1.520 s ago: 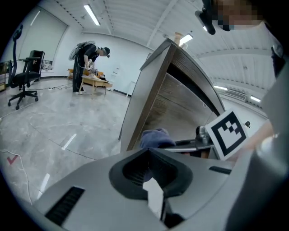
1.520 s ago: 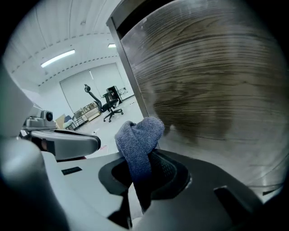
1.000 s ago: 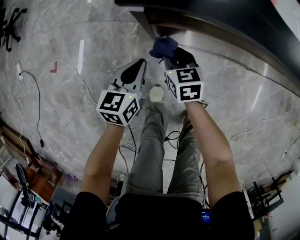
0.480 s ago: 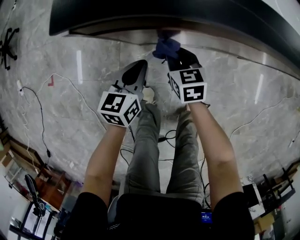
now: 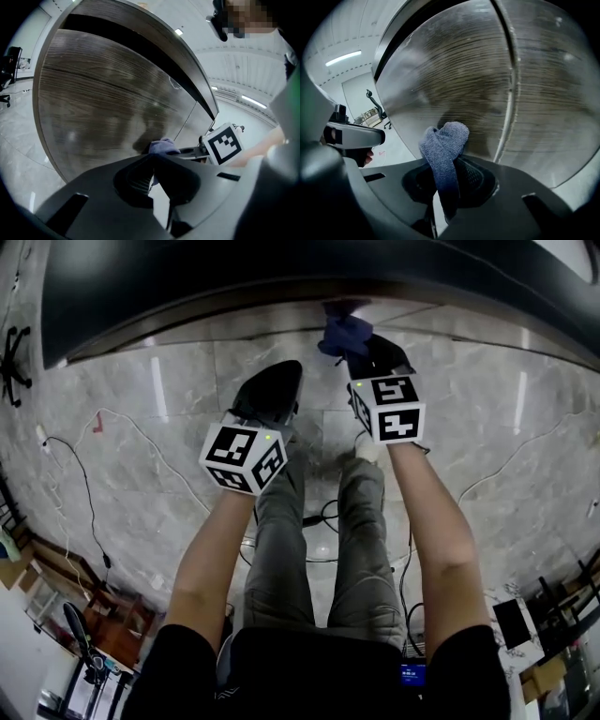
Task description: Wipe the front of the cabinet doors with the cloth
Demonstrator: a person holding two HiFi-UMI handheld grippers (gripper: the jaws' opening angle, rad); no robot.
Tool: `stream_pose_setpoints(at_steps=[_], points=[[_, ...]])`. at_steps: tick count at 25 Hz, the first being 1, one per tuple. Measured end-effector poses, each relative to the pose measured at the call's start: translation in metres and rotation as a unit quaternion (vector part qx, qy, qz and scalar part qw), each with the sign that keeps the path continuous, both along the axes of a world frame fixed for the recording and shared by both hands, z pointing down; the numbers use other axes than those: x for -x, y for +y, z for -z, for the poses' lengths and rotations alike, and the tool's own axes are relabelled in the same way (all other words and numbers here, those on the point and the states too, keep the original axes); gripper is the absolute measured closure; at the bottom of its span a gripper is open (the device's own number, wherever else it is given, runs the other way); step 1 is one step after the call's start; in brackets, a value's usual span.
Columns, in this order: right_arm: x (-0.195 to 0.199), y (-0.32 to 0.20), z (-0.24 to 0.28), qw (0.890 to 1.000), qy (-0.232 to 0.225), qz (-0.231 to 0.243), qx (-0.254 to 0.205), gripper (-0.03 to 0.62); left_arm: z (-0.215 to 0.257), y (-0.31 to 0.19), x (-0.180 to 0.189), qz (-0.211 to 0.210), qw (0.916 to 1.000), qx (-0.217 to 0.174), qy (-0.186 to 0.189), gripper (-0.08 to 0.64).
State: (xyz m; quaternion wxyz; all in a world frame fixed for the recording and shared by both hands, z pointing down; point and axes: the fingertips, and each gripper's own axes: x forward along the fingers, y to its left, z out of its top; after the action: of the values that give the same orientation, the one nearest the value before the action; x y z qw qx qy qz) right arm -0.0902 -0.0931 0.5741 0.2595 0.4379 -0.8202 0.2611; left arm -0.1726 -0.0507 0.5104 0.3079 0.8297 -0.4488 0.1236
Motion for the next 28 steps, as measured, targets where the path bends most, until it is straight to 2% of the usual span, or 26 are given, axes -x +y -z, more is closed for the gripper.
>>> stream_pose_setpoints(at_steps=[5,12,20,24,28], points=[[-0.035,0.0,0.0,1.0,0.0,-0.017,0.005,0.522,0.003,-0.004,-0.035,-0.018,0.9998,0.0,0.001,0.551],[-0.064,0.0,0.0,0.999,-0.02,-0.03,0.011,0.522,0.004,-0.009,-0.073,-0.037,0.9993,0.004,0.008,0.551],[-0.065,0.015,0.02,0.999,-0.044,-0.02,0.004,0.522,0.017,-0.012,-0.091,-0.044,0.999,0.0,0.011,0.551],[-0.059,0.036,0.046,0.997,-0.074,-0.007,0.01,0.522,0.036,-0.003,-0.093,-0.039,0.9991,0.003,0.017,0.551],[-0.057,0.054,0.075,0.996,-0.084,0.015,0.004,0.522,0.058,0.009,-0.097,-0.035,0.9993,-0.007,0.011,0.551]])
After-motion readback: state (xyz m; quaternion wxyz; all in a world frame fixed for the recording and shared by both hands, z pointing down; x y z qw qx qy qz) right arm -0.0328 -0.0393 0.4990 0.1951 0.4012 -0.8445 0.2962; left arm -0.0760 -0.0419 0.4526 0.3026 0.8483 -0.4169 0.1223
